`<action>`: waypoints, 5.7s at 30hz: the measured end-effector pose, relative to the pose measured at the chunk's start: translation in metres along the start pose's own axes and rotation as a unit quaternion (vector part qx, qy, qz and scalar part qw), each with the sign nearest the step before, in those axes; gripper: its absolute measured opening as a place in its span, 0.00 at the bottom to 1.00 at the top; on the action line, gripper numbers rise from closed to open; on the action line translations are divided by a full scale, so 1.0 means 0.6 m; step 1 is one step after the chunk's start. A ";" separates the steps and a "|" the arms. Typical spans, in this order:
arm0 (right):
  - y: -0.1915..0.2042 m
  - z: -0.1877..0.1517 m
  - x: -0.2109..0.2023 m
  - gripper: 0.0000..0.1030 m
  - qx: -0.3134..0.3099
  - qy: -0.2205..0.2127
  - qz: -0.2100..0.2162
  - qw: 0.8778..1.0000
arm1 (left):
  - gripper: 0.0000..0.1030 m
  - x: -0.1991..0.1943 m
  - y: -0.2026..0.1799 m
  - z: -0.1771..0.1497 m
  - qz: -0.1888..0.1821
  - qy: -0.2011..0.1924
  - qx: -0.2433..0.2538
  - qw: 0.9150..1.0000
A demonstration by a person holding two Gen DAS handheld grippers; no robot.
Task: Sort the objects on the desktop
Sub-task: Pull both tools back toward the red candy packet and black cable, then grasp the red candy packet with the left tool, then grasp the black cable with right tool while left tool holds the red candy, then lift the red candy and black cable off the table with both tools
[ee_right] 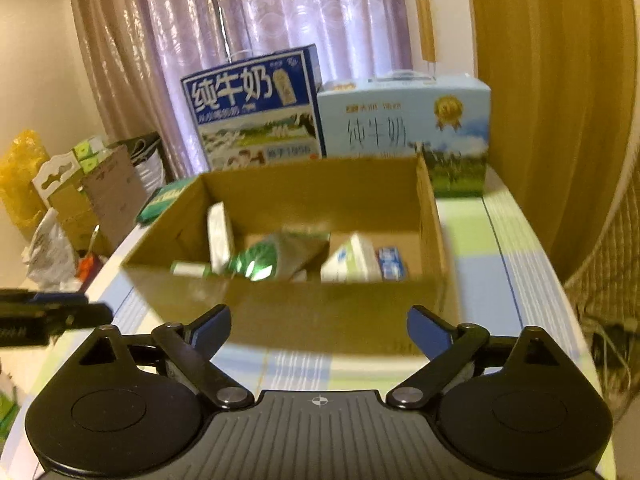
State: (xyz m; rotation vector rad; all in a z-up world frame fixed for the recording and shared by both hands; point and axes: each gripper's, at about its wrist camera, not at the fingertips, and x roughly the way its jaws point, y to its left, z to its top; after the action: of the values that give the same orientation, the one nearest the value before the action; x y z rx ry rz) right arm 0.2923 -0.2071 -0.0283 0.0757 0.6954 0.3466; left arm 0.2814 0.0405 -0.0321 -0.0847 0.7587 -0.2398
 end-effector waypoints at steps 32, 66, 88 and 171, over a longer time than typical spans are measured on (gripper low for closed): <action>0.021 -0.245 -0.220 0.98 0.074 0.052 0.015 0.996 | 0.98 -0.176 -0.044 -0.220 0.041 0.053 -0.019 0.998; 0.004 -0.260 -0.136 0.96 0.026 0.109 -0.015 0.994 | 0.95 -0.097 -0.091 -0.240 0.002 0.079 0.033 0.996; -0.107 -0.201 -0.059 0.83 0.038 0.134 -0.035 0.990 | 0.79 0.092 -0.240 -0.261 -0.096 0.130 0.158 0.974; 0.041 -0.266 0.033 0.35 -0.080 0.076 0.022 0.994 | 0.76 0.085 -0.091 -0.261 0.044 0.030 0.176 0.983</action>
State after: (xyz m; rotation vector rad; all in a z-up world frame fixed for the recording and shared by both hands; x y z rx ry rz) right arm 0.1972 -0.1849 -0.1584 -0.0883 0.8149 0.4530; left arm 0.1988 -0.0235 -0.1708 0.2914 0.7675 -0.2895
